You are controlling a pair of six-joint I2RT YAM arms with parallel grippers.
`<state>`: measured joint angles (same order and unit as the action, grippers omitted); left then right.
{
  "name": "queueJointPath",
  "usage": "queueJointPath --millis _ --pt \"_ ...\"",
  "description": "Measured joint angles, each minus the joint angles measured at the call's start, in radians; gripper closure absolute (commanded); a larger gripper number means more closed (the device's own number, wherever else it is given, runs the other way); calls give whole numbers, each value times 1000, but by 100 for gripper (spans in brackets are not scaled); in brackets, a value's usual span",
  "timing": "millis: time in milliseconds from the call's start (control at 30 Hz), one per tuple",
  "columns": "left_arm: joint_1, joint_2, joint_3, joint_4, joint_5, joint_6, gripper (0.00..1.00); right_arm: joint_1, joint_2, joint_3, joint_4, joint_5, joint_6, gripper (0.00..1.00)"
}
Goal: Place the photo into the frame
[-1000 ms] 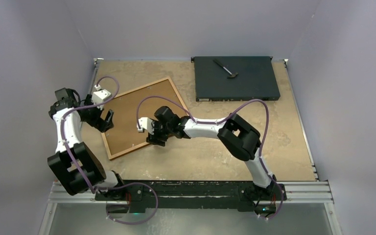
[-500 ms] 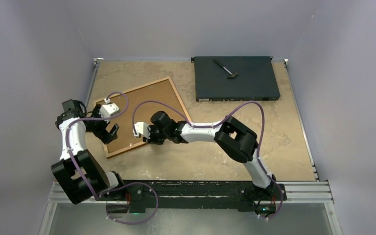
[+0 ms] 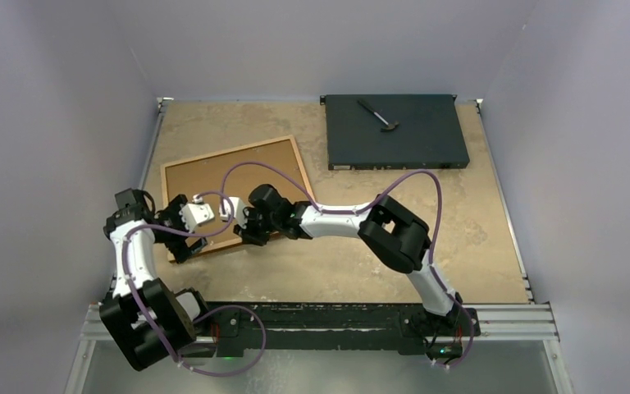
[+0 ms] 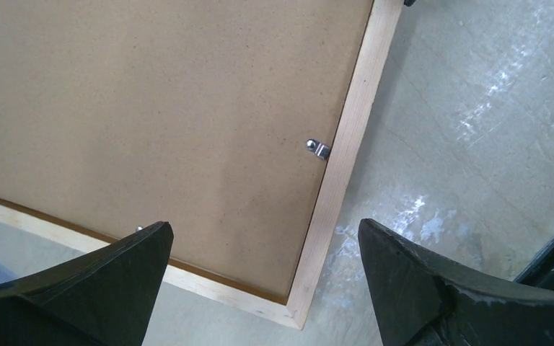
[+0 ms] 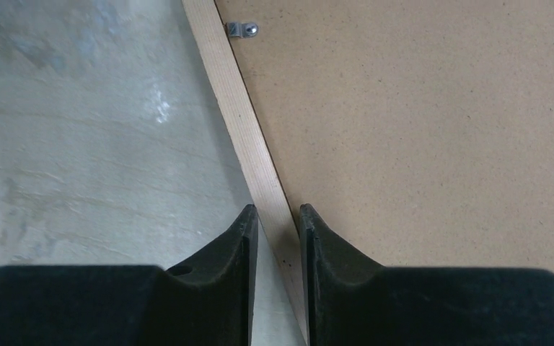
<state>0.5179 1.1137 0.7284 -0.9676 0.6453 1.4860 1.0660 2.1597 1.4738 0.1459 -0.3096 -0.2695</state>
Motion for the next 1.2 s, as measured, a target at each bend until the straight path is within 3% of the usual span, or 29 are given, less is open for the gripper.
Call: queueJointPath --millis 133,367,800,967,1200 --pt "0 -76 -23 14 -18 47 4 1 0 27 -5 -21 50 100" --pt "2 -288 -198 75 -34 159 5 0 0 34 -6 -53 105 100" --pt "4 -314 -268 256 -21 306 8 -42 4 213 -60 -148 207 100" --pt "3 -367 -280 366 18 315 18 -48 6 256 -80 -171 224 100" --pt "1 -386 -310 484 67 333 25 -50 11 262 -128 -183 225 100"
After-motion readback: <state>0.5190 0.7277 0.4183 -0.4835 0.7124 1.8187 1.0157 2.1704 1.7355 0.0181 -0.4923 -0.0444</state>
